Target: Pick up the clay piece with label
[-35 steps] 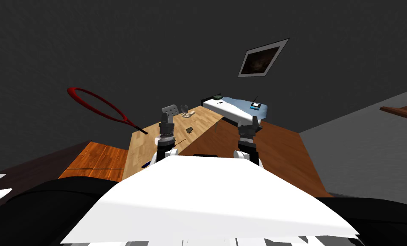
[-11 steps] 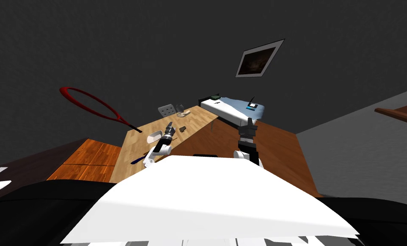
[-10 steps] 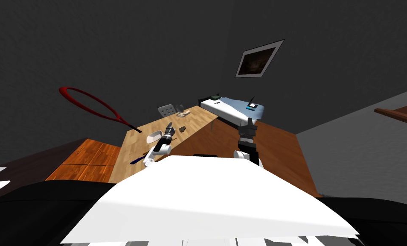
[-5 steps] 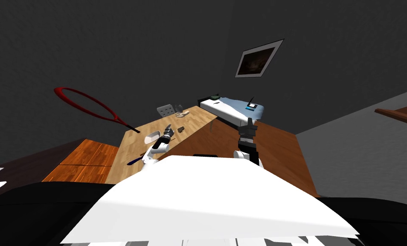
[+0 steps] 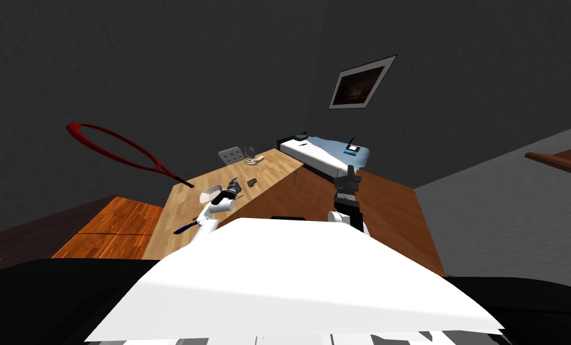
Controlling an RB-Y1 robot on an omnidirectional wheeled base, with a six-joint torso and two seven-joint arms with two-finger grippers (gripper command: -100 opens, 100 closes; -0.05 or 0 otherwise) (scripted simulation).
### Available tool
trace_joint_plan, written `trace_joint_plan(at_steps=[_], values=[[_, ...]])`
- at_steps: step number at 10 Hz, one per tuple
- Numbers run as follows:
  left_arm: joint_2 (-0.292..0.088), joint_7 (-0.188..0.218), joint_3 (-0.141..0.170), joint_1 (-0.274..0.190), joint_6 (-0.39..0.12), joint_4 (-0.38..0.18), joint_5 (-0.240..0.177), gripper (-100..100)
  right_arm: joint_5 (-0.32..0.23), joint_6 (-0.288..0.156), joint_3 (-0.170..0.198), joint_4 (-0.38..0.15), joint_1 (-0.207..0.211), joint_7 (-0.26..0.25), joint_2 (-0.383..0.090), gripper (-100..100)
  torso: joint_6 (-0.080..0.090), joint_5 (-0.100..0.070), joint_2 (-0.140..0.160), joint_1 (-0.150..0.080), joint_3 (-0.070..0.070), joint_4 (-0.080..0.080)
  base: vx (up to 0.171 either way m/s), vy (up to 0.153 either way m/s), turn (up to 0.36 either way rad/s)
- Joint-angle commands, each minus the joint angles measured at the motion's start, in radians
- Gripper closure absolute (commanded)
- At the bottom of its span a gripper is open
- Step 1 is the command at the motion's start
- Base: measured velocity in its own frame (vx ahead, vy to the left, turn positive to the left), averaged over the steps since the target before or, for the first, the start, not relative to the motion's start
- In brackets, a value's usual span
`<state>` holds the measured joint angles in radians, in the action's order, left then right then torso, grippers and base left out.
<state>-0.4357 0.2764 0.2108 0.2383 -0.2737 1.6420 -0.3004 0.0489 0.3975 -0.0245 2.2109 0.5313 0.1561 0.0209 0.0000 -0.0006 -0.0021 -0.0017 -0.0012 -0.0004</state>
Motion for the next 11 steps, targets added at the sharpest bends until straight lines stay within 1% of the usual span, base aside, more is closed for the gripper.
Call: trace_joint_plan(at_steps=[1, 2, 3, 4, 5, 6, 7, 8, 9, 10, 11], values=[[-0.001, 0.014, 0.007, -0.011, -0.05, -0.018, -0.007, -100, 0.0, 0.0, 0.0, 0.0, 0.0, 0.0, 0.0, 0, 0.0, 0.0, 0.0, 0.0, 0.0, 0.0, 0.022, -0.033, -0.005], [-0.001, 0.014, 0.007, -0.011, -0.051, -0.018, -0.007, -100, 0.0, 0.0, 0.0, 0.0, 0.0, 0.0, 0.0, 0, 0.0, 0.0, 0.0, 0.0, 0.0, 0.0, 0.01, -0.016, 0.003], [-0.014, 0.04, 0.021, -0.037, -0.09, -0.062, -0.026, -100, 0.0, 0.0, 0.0, 0.0, 0.0, 0.0, 0.0, 0, 0.0, 0.0, 0.001, 0.001, 0.001, 0.0, 0.017, -0.022, -0.02], [-0.014, 0.04, 0.021, -0.037, -0.106, -0.062, -0.026, -100, 0.0, 0.0, 0.0, 0.0, 0.0, 0.0, 0.0, 0, 0.0, 0.0, 0.001, 0.001, 0.0, 0.0, 0.021, -0.023, -0.008], [-0.025, 0.065, 0.033, -0.064, -0.141, -0.105, -0.044, -100, 0.0, 0.0, 0.0, 0.0, 0.0, 0.0, 0.0, 0, 0.0, 0.0, 0.001, 0.001, 0.0, 0.0, 0.039, -0.03, -0.018], [-0.025, 0.065, 0.033, -0.064, -0.16, -0.105, -0.044, -100, 0.0, 0.0, 0.0, 0.0, 0.0, 0.0, 0.0, 0, 0.0, 0.0, -0.001, 0.0, 0.0, 0.0, 0.035, -0.025, -0.011], [-0.034, 0.089, 0.045, -0.092, -0.19, -0.149, -0.06, -100, 0.0, 0.0, 0.0, 0.0, 0.0, 0.0, 0.0, 0, 0.0, 0.0, 0.0, 0.0, 0.0, 0.0, 0.033, -0.024, -0.026], [-0.034, 0.089, 0.045, -0.092, -0.212, -0.149, -0.06, -100, 0.0, 0.0, 0.0, 0.0, 0.0, 0.0, 0.0, 0, 0.0, 0.0, 0.0, 0.0, 0.0, 0.0, 0.025, -0.018, -0.013], [-0.04, 0.113, 0.057, -0.12, -0.242, -0.191, -0.075, -100, 0.0, 0.0, 0.0, 0.0, 0.0, 0.0, 0.0, 0, 0.0, 0.0, 0.0, 0.001, 0.0, 0.0, 0.026, -0.017, -0.026], [-0.04, 0.113, 0.057, -0.12, -0.263, -0.191, -0.075, -100, 0.0, 0.0, 0.0, 0.0, 0.0, 0.0, 0.0, 0, 0.0, 0.0, 0.0, 0.001, 0.0, 0.0, 0.028, -0.012, -0.016], [-0.045, 0.135, 0.067, -0.148, -0.3, -0.233, -0.087, -100, 0.0, 0.0, 0.0, 0.0, 0.0, 0.0, 0.0, 0, 0.0, 0.0, 0.0, 0.001, 0.0, 0.0, 0.036, -0.013, -0.033]])
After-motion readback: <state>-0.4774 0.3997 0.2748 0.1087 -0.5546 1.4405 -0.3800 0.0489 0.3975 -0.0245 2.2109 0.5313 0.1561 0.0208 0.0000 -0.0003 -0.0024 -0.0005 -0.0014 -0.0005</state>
